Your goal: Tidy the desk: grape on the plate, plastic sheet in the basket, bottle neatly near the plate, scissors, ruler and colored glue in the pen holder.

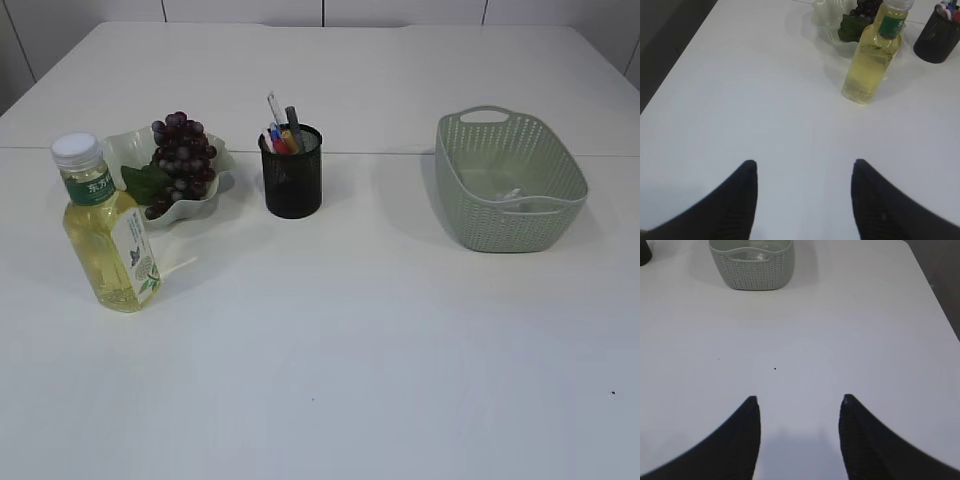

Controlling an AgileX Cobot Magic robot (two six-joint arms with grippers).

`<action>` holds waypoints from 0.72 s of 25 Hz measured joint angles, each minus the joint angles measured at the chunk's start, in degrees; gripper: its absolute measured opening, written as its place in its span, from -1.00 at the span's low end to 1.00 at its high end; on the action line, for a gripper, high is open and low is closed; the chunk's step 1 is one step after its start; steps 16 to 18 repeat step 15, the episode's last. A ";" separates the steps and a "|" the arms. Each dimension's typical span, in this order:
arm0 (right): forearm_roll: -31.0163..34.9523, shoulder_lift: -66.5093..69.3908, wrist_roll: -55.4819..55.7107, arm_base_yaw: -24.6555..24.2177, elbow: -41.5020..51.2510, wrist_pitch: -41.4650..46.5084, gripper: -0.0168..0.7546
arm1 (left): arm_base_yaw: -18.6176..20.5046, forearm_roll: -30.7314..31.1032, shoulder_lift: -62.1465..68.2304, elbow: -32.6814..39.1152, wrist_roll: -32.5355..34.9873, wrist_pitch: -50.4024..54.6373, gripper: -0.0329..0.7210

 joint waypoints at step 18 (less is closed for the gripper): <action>0.83 0.00 -0.14 0.00 0.00 -0.13 0.09 | 0.00 -7.56 0.00 0.00 11.07 -0.42 0.24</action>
